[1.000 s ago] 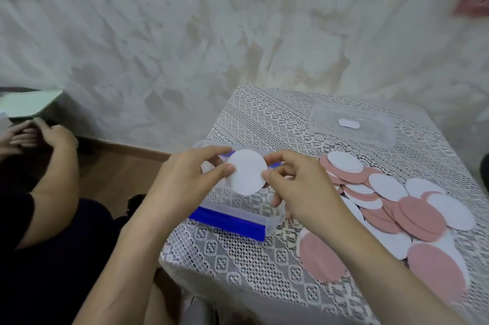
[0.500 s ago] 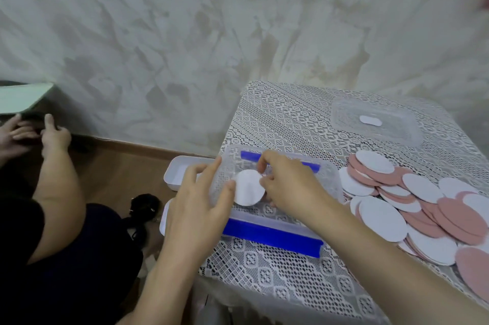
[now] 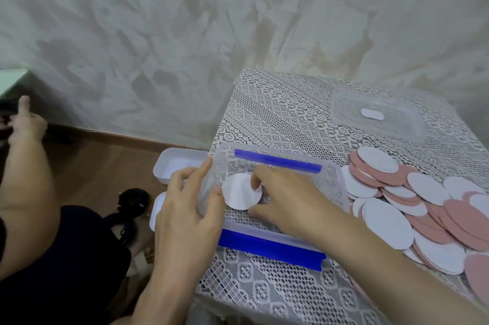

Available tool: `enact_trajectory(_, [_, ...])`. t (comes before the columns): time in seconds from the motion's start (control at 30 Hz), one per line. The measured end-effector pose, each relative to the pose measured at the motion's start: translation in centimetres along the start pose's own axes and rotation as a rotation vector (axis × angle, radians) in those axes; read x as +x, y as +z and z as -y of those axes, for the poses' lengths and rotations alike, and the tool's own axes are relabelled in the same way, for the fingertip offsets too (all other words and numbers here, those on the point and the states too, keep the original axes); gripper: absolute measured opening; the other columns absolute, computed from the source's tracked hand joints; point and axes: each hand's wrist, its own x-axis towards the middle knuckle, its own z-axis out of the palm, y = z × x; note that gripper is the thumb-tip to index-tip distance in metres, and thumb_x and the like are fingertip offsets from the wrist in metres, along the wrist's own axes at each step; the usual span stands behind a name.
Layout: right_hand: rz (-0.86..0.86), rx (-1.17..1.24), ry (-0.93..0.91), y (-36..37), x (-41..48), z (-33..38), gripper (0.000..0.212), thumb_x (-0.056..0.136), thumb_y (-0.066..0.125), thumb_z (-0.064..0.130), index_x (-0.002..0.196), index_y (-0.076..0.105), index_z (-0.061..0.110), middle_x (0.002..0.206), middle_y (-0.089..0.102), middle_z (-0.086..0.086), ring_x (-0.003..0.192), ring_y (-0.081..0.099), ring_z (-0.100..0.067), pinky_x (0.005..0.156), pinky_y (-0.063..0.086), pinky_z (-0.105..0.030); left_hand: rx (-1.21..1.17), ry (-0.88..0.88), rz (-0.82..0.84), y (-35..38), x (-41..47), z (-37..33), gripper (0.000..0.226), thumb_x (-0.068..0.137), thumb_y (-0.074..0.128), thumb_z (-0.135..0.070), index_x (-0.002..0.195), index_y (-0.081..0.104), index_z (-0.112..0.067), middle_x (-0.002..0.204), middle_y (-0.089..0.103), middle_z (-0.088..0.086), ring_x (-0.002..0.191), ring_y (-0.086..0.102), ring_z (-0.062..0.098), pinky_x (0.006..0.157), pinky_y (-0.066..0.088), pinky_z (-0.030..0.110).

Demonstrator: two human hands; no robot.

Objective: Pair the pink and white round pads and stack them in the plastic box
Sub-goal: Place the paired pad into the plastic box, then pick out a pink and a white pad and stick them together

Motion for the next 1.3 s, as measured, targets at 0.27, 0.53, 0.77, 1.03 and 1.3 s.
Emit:
enact_trajectory(0.27, [-0.079,-0.008,-0.042,1.0,1.6,-0.4,0.032,0.092,0.070,0.030,0.119,0.054,0.025,0.108,0.062,0.001,0.096,0.061,-0.025,0.073,0.048,-0.038,0.036,-0.012,-0.007,-0.3,-0.1,-0.3,0.053,0.087,0.041,-0.044,0.138,0.046,-0.051,0.117,0.045,-0.029,0.102,0.048,-0.010,0.082,0.045,0.036])
enact_trajectory(0.53, [-0.017,0.032,-0.042,0.6,1.8,-0.8,0.037,0.088,0.074,0.030,0.121,0.058,0.025,0.117,0.061,0.003,0.101,0.061,-0.021,0.083,0.052,-0.039,0.263,0.028,0.003,-1.2,0.1,-1.5,0.044,0.095,0.048,-0.043,0.139,0.047,-0.044,0.129,0.049,-0.018,0.095,0.058,0.008,0.076,0.046,0.035])
enact_trajectory(0.77, [-0.194,-0.136,-0.107,-2.0,-1.1,-1.0,0.029,0.099,0.054,0.044,0.122,0.063,0.029,0.111,0.069,0.002,0.100,0.065,-0.023,0.080,0.052,-0.038,0.552,0.228,0.010,-2.6,1.5,-3.7,0.039,0.094,0.050,-0.048,0.130,0.059,-0.036,0.120,0.059,-0.010,0.105,0.057,0.017,0.075,0.048,0.035])
enact_trajectory(1.03, [-0.388,-0.337,-0.132,-5.2,-7.6,-3.8,0.032,0.102,0.043,0.048,0.116,0.058,0.024,0.107,0.062,0.002,0.101,0.059,-0.024,0.069,0.044,-0.036,0.789,0.496,0.151,1.1,2.4,-8.3,0.045,0.095,0.050,-0.049,0.129,0.062,-0.022,0.114,0.066,0.002,0.103,0.060,0.026,0.081,0.048,0.036])
enact_trajectory(1.3, [-0.405,-0.348,0.081,-5.8,-14.3,-10.8,0.037,0.102,0.039,0.051,0.129,0.050,0.027,0.123,0.056,0.002,0.112,0.053,-0.025,0.069,0.037,-0.035,0.722,0.652,0.135,8.1,-1.2,-13.0,0.050,0.085,0.042,-0.051,0.110,0.071,-0.019,0.092,0.067,0.003,0.083,0.058,0.029,0.067,0.052,0.040])
